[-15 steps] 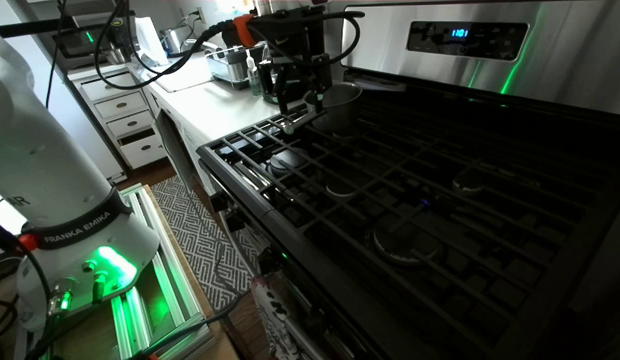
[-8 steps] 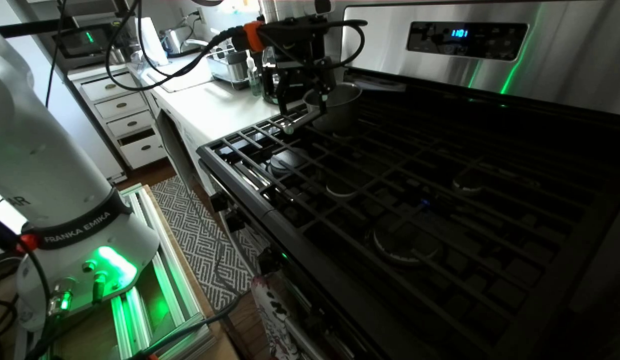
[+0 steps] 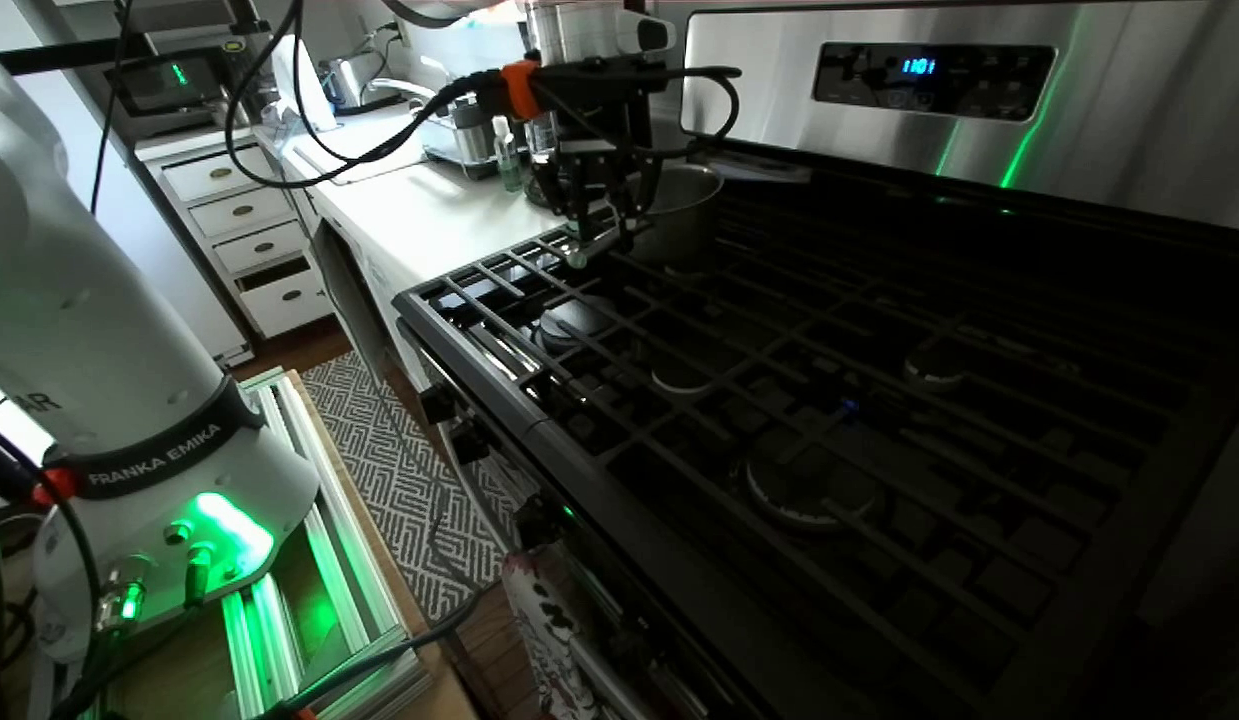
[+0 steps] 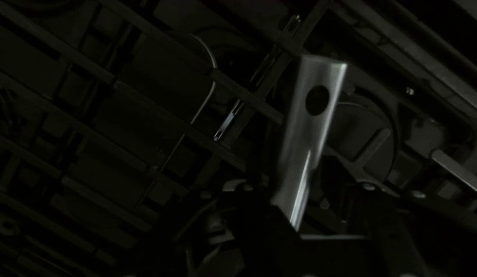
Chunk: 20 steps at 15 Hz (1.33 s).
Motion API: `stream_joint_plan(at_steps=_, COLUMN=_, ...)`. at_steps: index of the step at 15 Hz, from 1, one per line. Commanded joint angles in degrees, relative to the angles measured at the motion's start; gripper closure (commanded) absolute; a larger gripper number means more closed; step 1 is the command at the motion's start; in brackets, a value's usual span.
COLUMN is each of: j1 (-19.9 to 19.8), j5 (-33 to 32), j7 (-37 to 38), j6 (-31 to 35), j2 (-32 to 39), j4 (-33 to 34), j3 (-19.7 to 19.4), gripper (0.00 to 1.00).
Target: Move the pot to the right
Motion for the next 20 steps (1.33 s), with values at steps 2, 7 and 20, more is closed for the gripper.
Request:
stream_joint_plan(at_steps=2, j1=-1.1, j5=0.9, j7=-2.6, j6=-0.4, j2=1.6, j4=1.4, j3=0.6, gripper=0.92)
stream_joint_plan(at_steps=7, j1=-2.1, j5=-0.3, j7=-3.1, j6=-1.2, j2=1.4, j4=2.2, j3=0.5, gripper=0.93)
stream_joint_plan(at_steps=20, j1=-3.8, j5=-5.0, j7=-11.8, j6=-2.9, j2=-0.9, j4=-1.1, j3=0.0, gripper=0.93)
